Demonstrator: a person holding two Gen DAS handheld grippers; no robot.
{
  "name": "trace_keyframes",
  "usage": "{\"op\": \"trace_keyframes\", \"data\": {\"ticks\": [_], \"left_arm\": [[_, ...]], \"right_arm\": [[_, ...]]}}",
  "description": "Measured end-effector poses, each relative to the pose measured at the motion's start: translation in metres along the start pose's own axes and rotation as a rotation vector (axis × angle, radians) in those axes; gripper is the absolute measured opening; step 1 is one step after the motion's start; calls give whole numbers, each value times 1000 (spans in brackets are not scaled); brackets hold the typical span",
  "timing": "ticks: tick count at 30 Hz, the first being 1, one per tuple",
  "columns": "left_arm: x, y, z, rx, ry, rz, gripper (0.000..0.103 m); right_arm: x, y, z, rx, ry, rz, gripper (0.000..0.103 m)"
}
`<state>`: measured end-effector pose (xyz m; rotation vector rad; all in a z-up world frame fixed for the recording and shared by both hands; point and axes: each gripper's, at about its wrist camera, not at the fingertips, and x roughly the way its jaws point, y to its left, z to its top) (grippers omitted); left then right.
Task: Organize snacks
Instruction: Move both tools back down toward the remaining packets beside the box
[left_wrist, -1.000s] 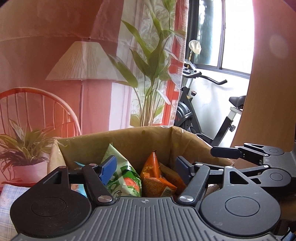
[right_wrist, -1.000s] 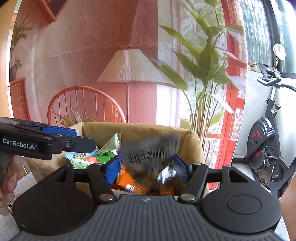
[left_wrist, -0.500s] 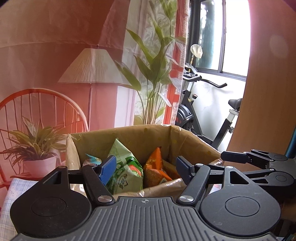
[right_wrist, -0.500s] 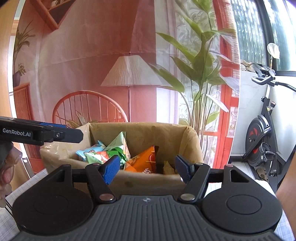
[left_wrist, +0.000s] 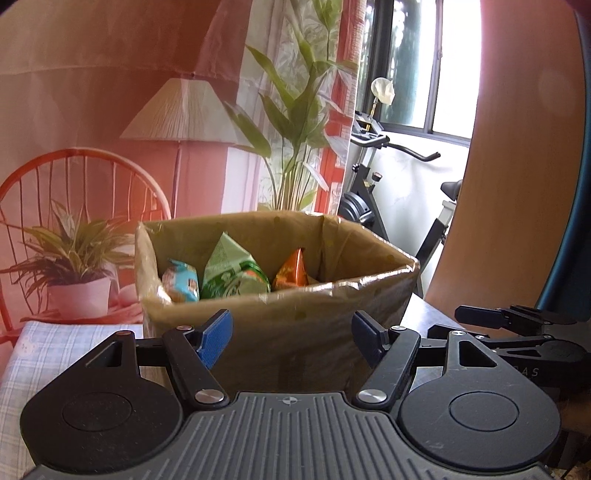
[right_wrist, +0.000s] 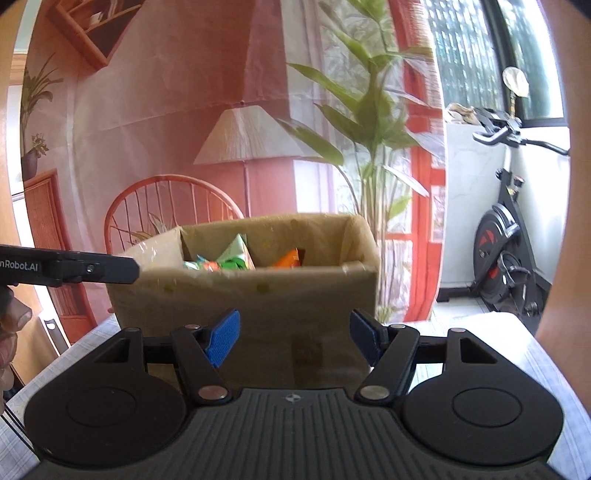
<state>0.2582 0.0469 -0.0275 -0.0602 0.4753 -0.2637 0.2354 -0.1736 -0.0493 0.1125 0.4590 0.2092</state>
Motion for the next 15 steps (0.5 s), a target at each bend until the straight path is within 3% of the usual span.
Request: {"op": "trace_keyframes", "data": {"ticks": [15], "left_arm": [[-4, -2, -41, -26, 58, -4, 74]], "right_arm": [[-26, -6, -51, 6, 83, -56, 69]]}}
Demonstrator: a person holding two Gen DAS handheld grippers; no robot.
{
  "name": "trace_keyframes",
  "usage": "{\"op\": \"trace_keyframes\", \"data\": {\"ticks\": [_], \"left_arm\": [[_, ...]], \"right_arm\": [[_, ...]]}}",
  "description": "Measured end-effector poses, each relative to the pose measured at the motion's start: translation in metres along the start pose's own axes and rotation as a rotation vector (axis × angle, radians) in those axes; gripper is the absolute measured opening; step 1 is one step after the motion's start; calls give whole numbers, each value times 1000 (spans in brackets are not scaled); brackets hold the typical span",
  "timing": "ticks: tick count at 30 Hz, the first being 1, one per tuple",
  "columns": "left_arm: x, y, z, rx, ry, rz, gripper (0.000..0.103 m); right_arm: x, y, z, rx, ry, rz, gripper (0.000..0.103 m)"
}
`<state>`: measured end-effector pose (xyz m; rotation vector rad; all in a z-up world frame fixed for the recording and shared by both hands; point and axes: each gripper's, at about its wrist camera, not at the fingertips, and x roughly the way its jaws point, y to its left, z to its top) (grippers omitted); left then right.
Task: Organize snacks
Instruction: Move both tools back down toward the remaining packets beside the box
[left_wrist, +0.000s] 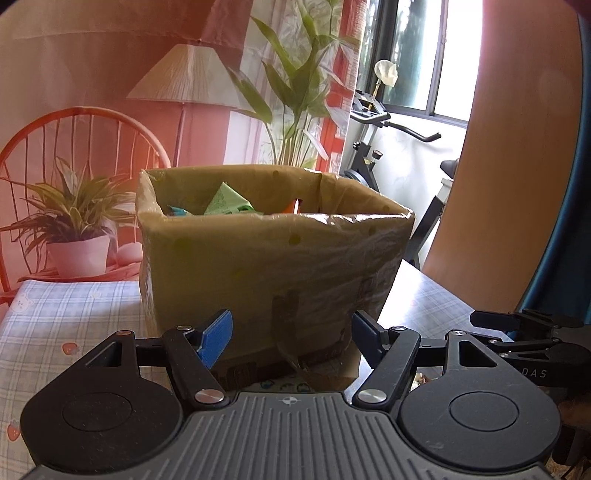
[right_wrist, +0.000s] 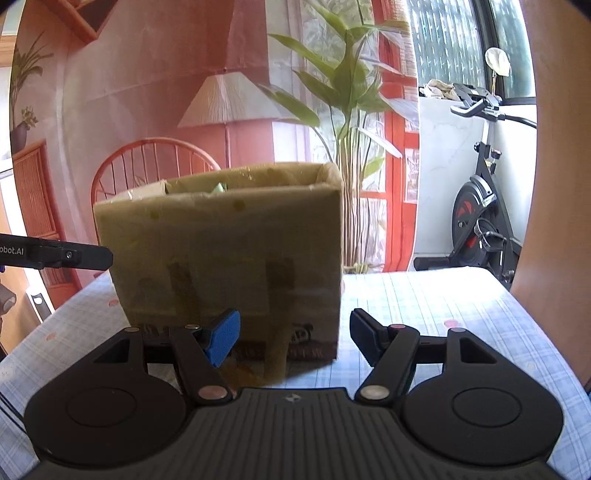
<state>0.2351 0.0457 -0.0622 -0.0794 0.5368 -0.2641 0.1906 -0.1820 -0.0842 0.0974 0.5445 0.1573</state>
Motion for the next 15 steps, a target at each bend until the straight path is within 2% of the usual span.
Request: {"op": "trace_keyframes", "data": {"ticks": [15], "left_arm": [[2, -6, -33, -8, 56, 16, 74]], "right_arm": [[-6, -8, -46, 30, 91, -9, 69]]}}
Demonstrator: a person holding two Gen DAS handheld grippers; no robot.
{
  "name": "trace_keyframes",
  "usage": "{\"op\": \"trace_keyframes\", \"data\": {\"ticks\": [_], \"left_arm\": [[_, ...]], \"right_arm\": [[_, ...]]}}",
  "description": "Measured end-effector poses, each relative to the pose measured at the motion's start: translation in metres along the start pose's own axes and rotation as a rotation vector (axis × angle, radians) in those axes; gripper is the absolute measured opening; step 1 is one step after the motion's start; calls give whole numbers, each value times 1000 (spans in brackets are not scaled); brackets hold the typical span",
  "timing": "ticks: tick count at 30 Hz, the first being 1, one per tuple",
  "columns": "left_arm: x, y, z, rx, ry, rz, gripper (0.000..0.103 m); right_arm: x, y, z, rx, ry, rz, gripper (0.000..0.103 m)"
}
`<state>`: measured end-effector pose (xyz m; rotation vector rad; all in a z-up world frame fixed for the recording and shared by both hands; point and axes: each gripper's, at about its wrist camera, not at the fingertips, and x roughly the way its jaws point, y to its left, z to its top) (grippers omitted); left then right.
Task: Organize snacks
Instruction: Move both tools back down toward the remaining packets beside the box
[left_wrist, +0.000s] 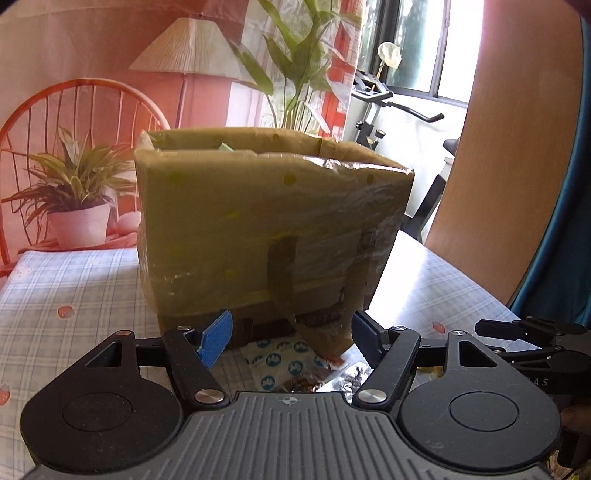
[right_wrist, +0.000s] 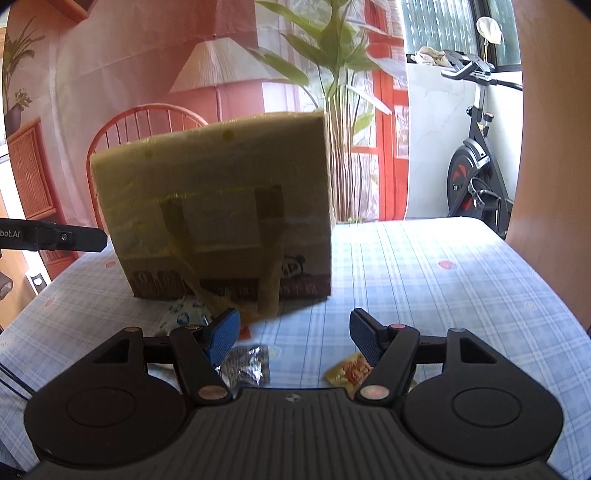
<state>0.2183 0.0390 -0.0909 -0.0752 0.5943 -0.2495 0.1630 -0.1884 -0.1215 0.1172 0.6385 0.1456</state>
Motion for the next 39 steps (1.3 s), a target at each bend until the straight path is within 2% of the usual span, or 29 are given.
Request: {"op": "trace_keyframes", "data": {"ticks": [18, 28, 33, 39], "left_arm": [[5, 1, -19, -14, 60, 44, 74], [7, -2, -27, -17, 88, 40, 74], [6, 0, -29, -24, 90, 42, 74], [8, 2, -30, -38, 89, 41, 74]], "right_arm": [[-3, -10, -44, 24, 97, 32, 69], [18, 5, -56, 10, 166, 75, 92], [23, 11, -54, -7, 162, 70, 92], [12, 3, -54, -92, 174, 38, 94]]}}
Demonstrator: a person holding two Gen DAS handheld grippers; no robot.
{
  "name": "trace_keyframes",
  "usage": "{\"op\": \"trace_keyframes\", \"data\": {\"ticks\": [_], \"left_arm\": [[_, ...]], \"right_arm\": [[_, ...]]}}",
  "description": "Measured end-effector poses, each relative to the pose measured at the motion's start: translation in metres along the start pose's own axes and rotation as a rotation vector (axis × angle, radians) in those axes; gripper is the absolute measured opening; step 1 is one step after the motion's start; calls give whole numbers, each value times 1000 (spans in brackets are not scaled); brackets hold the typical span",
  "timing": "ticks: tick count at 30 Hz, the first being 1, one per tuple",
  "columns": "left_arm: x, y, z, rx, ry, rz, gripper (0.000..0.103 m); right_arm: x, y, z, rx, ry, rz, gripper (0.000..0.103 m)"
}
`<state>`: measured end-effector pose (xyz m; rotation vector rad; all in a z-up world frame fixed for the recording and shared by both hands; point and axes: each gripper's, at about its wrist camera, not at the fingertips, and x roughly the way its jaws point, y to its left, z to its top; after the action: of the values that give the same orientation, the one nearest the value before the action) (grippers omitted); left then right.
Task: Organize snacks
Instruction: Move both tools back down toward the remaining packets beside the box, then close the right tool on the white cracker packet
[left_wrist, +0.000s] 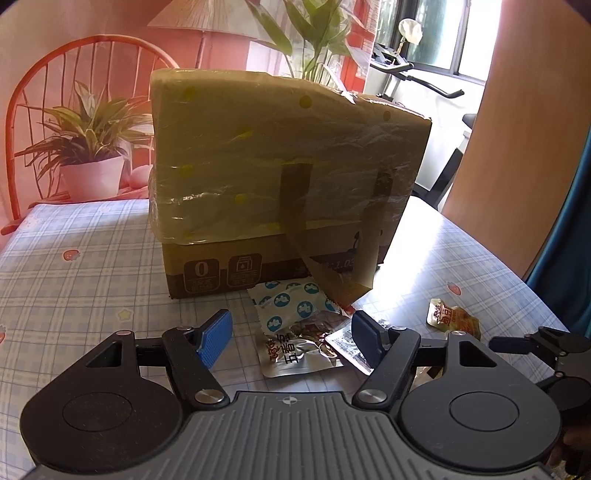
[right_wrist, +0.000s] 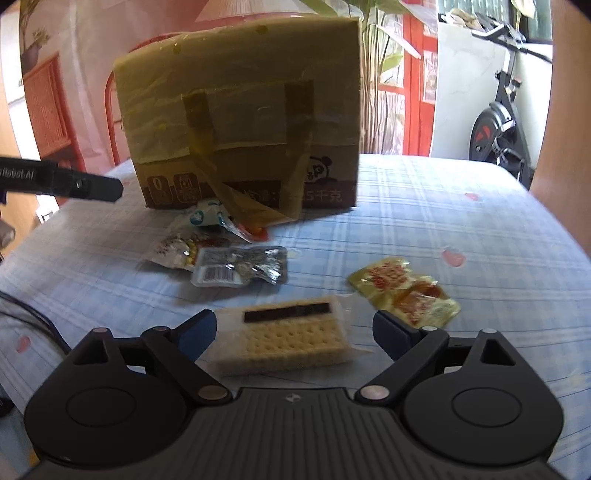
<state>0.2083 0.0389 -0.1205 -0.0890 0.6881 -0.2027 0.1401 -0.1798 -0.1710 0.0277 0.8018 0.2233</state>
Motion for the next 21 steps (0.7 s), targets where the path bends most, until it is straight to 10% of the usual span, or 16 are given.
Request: {"op": "trace_keyframes", "data": {"ticks": [21], "left_arm": [[-4, 3, -5, -15, 5, 4, 74]], "right_arm": [[51, 19, 12, -301, 95, -3, 95]]}}
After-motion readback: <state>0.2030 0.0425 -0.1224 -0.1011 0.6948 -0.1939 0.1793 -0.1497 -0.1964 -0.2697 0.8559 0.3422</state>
